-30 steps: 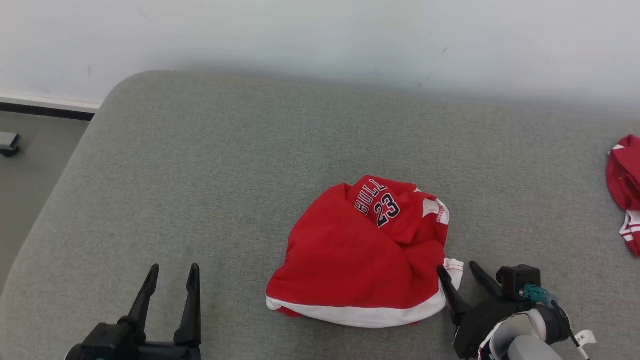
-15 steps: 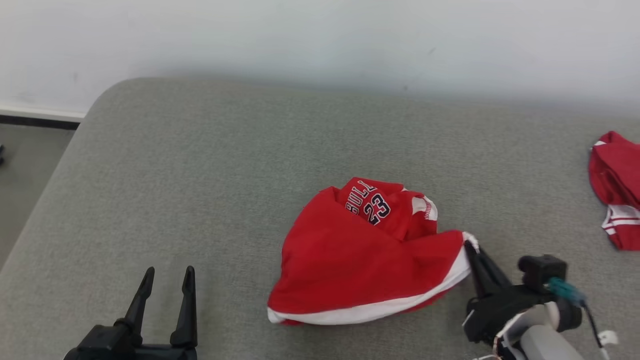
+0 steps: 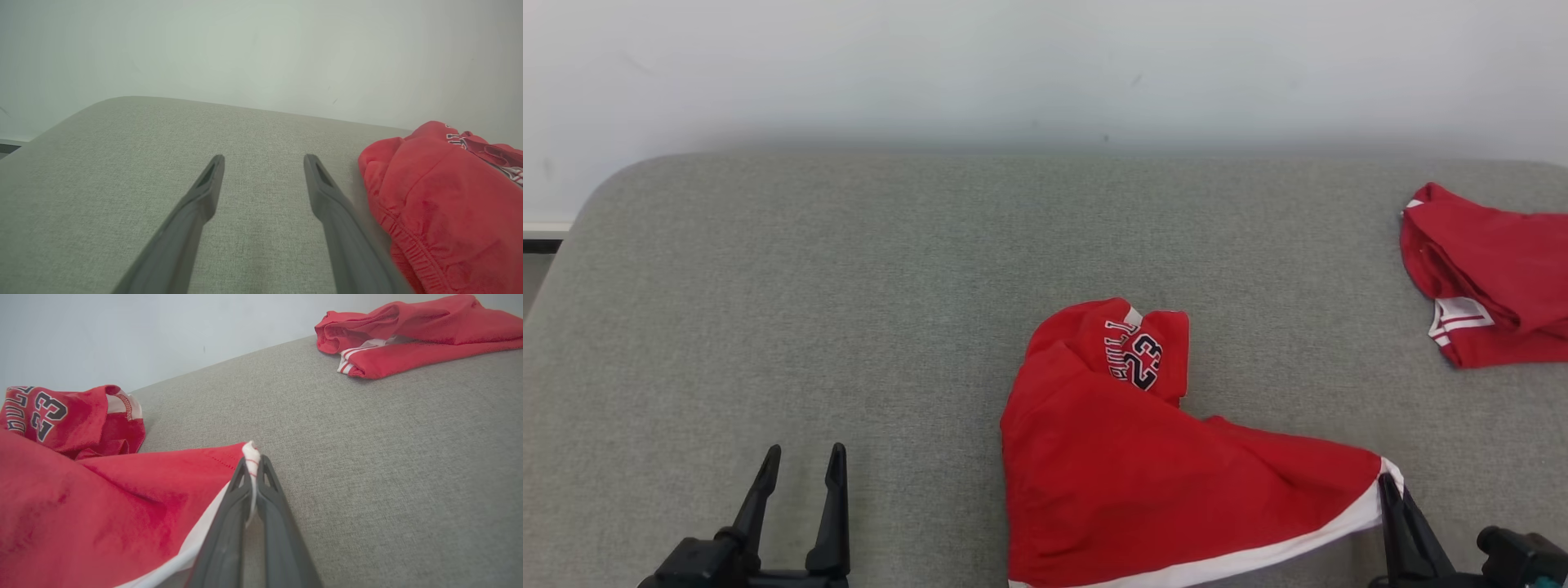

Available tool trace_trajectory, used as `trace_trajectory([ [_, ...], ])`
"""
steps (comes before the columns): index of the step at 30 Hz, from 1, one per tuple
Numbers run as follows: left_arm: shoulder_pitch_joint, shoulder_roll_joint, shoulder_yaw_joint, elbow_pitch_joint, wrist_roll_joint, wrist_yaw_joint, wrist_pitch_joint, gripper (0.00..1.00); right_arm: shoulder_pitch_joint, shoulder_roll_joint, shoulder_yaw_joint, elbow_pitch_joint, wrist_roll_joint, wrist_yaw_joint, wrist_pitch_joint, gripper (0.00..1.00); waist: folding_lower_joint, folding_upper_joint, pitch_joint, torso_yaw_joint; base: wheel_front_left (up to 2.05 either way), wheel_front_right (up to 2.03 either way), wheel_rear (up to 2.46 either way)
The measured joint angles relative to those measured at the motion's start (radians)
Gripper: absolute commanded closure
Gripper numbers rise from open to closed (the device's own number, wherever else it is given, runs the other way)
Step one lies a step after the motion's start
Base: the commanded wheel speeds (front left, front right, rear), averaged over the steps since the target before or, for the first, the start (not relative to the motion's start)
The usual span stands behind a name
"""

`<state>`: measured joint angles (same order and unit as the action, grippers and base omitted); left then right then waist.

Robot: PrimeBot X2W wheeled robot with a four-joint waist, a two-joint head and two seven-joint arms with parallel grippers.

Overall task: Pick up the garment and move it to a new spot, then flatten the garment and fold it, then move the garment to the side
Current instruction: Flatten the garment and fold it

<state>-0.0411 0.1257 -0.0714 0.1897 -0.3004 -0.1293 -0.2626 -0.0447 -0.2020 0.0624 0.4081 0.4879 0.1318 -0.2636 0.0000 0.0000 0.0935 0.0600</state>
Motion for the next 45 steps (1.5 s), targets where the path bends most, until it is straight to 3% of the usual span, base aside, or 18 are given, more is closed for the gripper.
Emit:
trace_trajectory([
  [2, 0.000, 0.001, -0.006, 0.000, 0.000, 0.000, 0.000, 0.00, 0.023, 0.008, -0.012, -0.003, -0.004, 0.000, 0.000, 1.00, 0.0000, 0.0000, 0.002, -0.010, 0.00, 0.00, 0.00],
  [3, -0.001, 0.001, -0.009, 0.001, 0.000, 0.000, 0.000, 0.00, 0.029, 0.013, -0.015, -0.005, -0.008, 0.000, 0.000, 0.74, 0.0000, 0.0000, 0.003, -0.014, 0.00, 0.00, 0.00],
  [4, -0.001, 0.001, -0.011, 0.002, 0.000, 0.000, 0.000, 0.00, 0.031, 0.017, -0.019, -0.006, -0.019, 0.000, 0.000, 0.05, 0.0000, 0.0000, 0.003, -0.017, 0.00, 0.00, 0.00],
  [5, -0.001, 0.003, -0.012, 0.003, -0.001, 0.000, 0.000, 0.00, 0.030, 0.020, -0.022, -0.008, -0.032, 0.000, 0.000, 0.00, 0.0000, 0.0000, 0.003, -0.020, 0.00, 0.00, 0.00],
  [13, 0.005, 0.015, -0.014, 0.010, -0.006, 0.000, 0.000, 0.00, 0.035, 0.051, -0.081, -0.128, -0.136, 0.000, 0.000, 0.00, 0.0000, 0.0000, -0.025, -0.031, 0.00, 0.00, 0.00],
  [27, 0.063, 0.024, 0.013, -0.013, 0.000, -0.002, 0.000, 0.00, 0.112, 0.061, -0.075, -0.297, -0.201, 0.000, 0.000, 0.00, 0.0000, -0.0001, -0.080, -0.054, 0.00, 0.00, 0.00],
  [41, 0.084, 0.027, 0.024, -0.037, 0.009, -0.002, 0.000, 0.00, 0.144, 0.074, -0.073, -0.323, -0.209, 0.000, 0.000, 0.00, 0.0000, 0.0000, -0.082, -0.062, 0.00, 0.00, 0.00],
  [45, 0.085, 0.059, -0.023, -0.033, 0.010, -0.002, 0.000, 0.00, 0.137, 0.057, -0.059, -0.312, -0.210, 0.000, -0.001, 0.00, 0.0000, -0.0001, -0.080, -0.063, 0.00, 0.00, 0.00],
])
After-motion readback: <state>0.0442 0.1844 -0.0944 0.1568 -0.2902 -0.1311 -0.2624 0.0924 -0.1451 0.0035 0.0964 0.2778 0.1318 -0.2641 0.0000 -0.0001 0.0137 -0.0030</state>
